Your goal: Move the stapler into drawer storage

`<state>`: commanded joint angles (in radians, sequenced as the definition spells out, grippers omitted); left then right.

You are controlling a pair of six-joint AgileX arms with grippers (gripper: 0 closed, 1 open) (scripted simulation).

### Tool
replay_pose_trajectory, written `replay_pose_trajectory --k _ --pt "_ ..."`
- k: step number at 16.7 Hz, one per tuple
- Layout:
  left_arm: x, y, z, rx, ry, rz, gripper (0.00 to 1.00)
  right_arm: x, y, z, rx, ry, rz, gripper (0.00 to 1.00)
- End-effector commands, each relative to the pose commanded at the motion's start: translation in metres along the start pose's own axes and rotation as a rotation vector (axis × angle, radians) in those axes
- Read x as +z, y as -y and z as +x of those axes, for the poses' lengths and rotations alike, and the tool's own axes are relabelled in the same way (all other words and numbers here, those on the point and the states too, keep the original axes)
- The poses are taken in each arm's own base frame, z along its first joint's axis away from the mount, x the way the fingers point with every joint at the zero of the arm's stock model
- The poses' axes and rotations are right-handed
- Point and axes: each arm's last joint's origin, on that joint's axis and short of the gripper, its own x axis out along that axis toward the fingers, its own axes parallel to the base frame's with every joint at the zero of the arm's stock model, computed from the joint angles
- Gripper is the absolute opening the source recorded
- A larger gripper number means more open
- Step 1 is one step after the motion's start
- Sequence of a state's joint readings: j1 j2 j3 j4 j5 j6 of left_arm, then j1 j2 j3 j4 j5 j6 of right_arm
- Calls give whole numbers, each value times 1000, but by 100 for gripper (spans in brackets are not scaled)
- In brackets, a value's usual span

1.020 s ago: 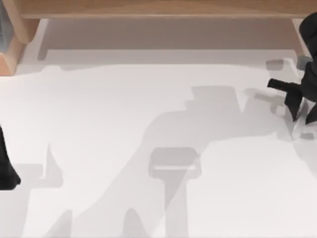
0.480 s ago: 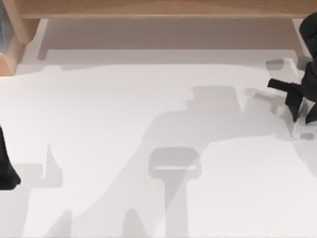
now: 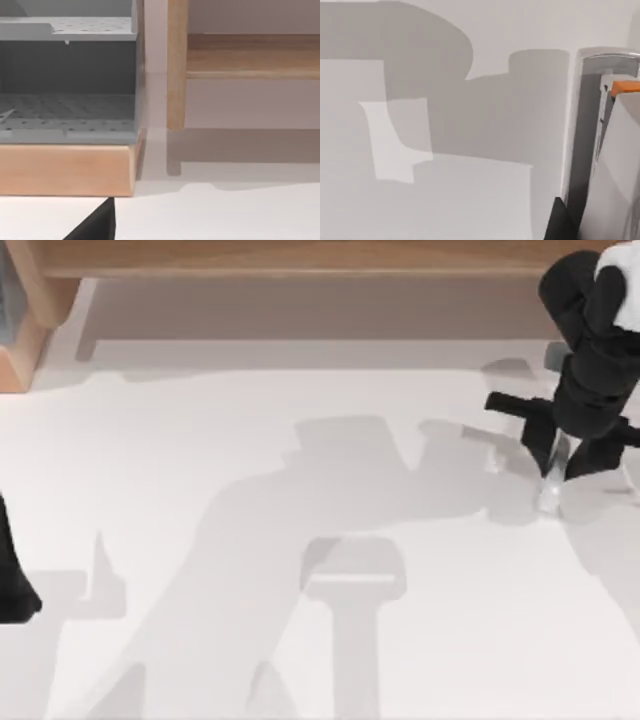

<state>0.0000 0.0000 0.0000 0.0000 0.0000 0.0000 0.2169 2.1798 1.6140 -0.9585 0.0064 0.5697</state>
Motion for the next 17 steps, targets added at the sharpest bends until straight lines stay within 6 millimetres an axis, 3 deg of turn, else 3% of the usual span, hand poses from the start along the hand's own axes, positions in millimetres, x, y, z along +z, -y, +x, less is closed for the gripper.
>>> replay_pose_trajectory --k 3,9,14,15,17 --pt "0 0 0 0 0 0 100 -5 -2 -3 -37 -14 -15 0" --pt "0 0 0 0 0 0 100 23 51 -12 -21 -40 55 0" --pt "0 0 0 0 0 0 100 23 51 -11 -21 -41 54 0" --pt "0 0 0 0 0 0 100 24 48 -18 -9 -24 43 0" --pt "0 0 0 0 0 0 100 27 45 -52 40 51 20 0"
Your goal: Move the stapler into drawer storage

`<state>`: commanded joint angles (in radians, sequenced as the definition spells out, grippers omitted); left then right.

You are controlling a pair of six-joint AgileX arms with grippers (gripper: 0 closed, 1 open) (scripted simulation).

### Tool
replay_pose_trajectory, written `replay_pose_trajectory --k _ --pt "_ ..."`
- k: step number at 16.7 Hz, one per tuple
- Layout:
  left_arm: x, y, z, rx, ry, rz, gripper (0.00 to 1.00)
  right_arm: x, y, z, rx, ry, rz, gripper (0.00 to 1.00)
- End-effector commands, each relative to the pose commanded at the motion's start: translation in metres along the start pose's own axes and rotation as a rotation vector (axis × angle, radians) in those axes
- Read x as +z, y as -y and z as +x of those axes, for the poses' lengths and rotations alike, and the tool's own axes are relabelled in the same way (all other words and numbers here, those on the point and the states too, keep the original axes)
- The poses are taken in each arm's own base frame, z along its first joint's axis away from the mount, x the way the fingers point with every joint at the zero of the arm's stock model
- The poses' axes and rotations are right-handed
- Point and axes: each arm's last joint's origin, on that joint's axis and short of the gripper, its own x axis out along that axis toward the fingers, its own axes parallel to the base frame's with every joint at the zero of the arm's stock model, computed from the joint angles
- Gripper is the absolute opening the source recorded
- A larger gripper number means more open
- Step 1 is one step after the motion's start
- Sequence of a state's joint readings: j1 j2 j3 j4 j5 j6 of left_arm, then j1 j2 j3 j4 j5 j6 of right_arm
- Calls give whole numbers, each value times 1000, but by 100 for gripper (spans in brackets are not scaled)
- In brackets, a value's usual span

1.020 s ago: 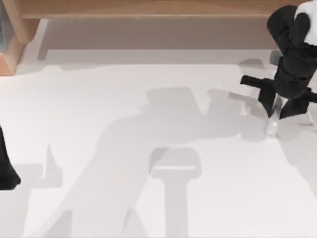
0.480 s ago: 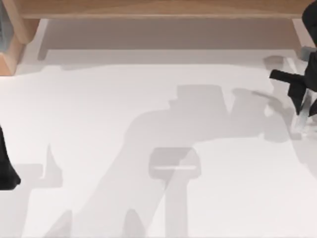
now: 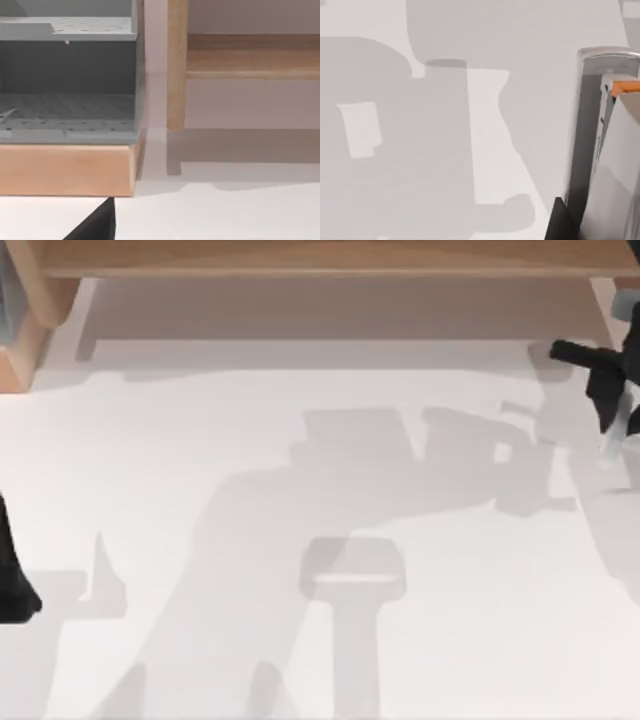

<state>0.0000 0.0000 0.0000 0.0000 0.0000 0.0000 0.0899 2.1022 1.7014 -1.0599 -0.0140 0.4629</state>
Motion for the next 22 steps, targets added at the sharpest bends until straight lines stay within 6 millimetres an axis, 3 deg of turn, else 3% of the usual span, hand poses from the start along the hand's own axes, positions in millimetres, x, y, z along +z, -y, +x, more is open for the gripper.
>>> replay_pose_trajectory --k 2,5,8,11,13,17,19,22 --pt "0 0 0 0 0 0 100 10 10 -46 51 100 0 0" --pt "0 0 0 0 0 0 100 36 55 -98 72 217 36 0" --pt "0 0 0 0 0 0 100 71 113 -119 42 298 48 0" --pt "0 0 0 0 0 0 100 100 165 -100 -20 268 -7 0" --pt "0 0 0 0 0 0 100 114 185 -68 -49 180 -98 0" --pt "0 0 0 0 0 0 100 128 188 4 -47 -23 -300 0" --pt "0 0 0 0 0 0 100 128 190 21 -41 -86 -344 0" --pt "0 0 0 0 0 0 100 128 190 24 -39 -100 -353 0"
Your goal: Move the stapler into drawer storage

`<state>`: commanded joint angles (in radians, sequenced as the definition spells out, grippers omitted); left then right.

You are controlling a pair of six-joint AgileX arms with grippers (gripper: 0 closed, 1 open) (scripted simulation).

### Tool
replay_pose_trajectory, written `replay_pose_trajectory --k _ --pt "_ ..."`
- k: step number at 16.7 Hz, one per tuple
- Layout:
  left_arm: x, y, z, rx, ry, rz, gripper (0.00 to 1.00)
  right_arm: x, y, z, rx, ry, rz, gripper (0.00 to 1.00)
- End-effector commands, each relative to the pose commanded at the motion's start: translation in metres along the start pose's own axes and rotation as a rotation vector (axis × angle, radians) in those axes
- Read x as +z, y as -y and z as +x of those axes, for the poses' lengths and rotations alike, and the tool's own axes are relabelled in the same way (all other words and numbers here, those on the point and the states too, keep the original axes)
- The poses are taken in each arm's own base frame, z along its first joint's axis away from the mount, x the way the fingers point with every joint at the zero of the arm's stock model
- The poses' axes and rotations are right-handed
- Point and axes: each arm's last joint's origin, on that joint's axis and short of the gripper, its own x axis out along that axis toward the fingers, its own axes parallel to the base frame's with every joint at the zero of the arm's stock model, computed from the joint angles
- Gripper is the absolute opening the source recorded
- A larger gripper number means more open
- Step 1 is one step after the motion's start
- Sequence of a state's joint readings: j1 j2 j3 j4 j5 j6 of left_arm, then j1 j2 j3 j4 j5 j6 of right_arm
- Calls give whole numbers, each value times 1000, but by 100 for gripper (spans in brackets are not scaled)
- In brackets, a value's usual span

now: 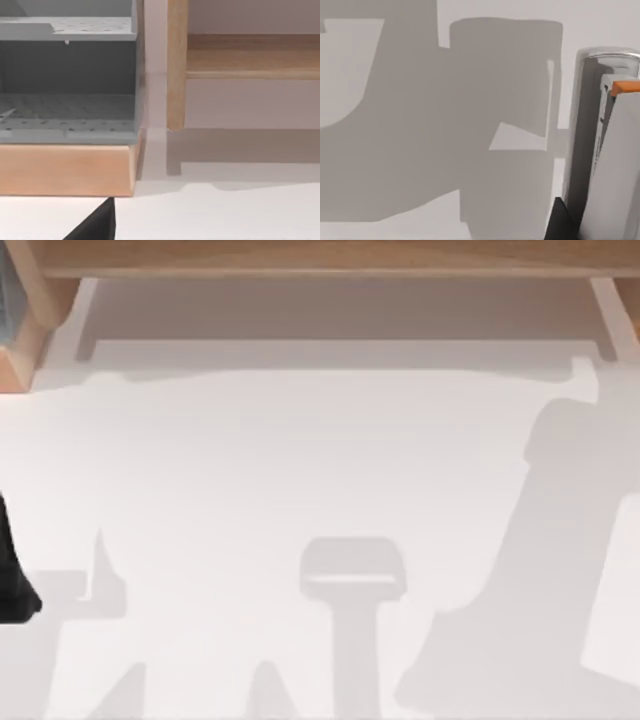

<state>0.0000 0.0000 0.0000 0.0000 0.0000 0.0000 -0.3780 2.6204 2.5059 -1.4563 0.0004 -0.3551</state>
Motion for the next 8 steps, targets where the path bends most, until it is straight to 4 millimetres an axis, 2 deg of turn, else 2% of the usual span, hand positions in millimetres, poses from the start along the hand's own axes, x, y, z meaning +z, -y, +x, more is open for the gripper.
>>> replay_pose_trajectory --k 3,4,8 --pt "0 0 0 0 0 0 100 0 1 1 0 2 5 0" --pt "0 0 0 0 0 0 100 0 0 -7 -6 25 8 0" --pt "0 0 0 0 0 0 100 -11 1 -75 -66 182 66 0"
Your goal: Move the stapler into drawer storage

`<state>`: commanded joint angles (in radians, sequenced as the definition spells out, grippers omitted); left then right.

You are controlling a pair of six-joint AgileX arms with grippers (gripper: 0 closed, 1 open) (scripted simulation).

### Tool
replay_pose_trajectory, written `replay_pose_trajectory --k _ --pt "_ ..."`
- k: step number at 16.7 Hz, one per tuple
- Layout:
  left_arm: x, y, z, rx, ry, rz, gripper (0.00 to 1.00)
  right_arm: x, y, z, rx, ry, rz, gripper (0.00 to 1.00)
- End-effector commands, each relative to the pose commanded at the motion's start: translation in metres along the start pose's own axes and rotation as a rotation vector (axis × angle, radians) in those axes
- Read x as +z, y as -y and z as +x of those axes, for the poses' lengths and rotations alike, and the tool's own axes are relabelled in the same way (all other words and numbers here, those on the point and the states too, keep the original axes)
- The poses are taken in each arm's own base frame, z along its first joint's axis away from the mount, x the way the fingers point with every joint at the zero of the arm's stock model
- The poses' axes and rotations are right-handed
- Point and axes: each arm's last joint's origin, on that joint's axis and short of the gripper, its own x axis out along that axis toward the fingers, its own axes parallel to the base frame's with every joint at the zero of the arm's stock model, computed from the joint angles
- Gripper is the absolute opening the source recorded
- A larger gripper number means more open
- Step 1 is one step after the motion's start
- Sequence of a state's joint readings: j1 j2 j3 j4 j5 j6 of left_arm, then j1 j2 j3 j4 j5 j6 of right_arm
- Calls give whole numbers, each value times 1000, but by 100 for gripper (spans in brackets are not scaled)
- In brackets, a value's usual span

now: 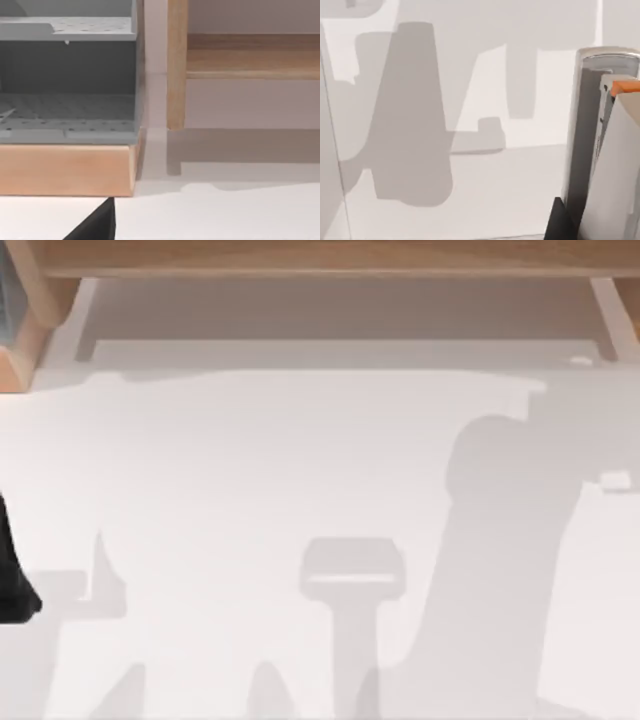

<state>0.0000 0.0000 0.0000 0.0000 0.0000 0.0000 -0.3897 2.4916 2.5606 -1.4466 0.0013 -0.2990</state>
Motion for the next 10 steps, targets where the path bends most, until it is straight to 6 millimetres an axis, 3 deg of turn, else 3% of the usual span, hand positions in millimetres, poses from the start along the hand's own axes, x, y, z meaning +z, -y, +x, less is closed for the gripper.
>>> replay_pose_trajectory --k 2,5,8,10 --pt "0 0 0 0 0 0 100 -4 1 -31 -33 49 25 0" --pt "0 0 0 0 0 0 100 -6 -2 -44 -59 68 20 0" --pt "0 0 0 0 0 0 100 -1 -5 -22 -45 36 -19 0" --pt "0 0 0 0 0 0 100 1 -5 13 -10 -22 -47 0"
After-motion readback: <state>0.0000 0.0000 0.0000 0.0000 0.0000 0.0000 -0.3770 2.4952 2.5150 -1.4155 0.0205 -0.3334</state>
